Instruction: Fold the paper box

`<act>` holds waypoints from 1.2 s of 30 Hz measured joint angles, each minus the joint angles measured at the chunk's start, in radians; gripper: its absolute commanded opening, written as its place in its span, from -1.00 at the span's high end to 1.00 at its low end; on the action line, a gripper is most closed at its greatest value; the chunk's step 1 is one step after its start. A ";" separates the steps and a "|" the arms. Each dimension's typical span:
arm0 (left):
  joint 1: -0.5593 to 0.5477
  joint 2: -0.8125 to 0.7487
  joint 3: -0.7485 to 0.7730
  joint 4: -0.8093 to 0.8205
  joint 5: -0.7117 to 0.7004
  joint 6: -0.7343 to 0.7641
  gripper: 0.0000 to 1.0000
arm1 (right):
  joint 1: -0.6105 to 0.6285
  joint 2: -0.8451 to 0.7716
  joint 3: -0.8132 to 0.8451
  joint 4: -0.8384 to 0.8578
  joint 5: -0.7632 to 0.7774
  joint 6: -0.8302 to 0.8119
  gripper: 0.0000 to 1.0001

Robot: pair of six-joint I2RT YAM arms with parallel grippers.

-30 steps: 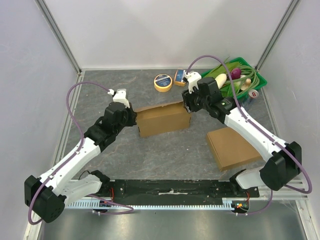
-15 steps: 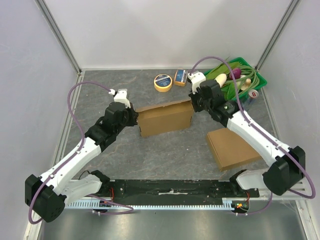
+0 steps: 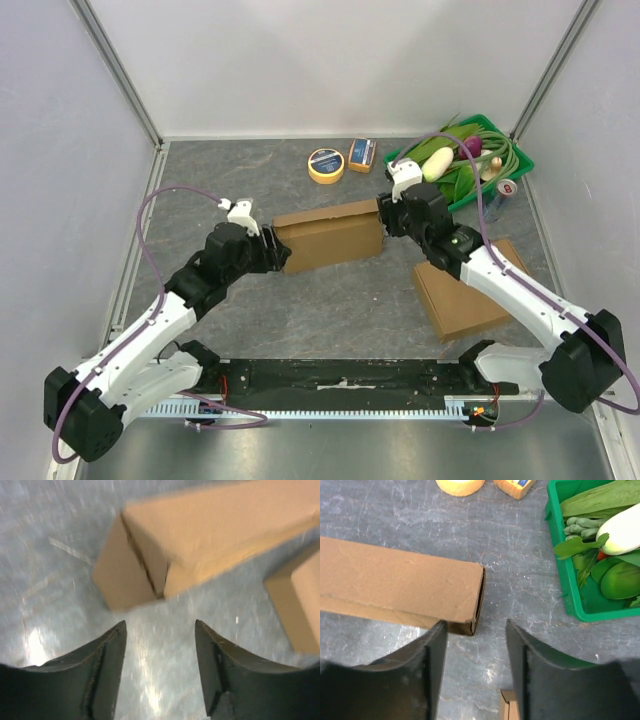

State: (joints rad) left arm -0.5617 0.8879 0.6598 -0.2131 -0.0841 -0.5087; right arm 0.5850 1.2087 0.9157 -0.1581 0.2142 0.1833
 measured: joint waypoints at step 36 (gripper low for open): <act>0.483 0.237 0.048 0.125 0.772 -0.352 -0.12 | -0.433 0.229 0.121 -0.018 -0.866 0.388 -0.36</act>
State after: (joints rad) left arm -0.0788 1.1244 0.7074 -0.0883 0.6876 -0.8604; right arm 0.1520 1.4372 1.0370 -0.1764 -0.6518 0.5709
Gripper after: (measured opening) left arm 0.609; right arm 0.733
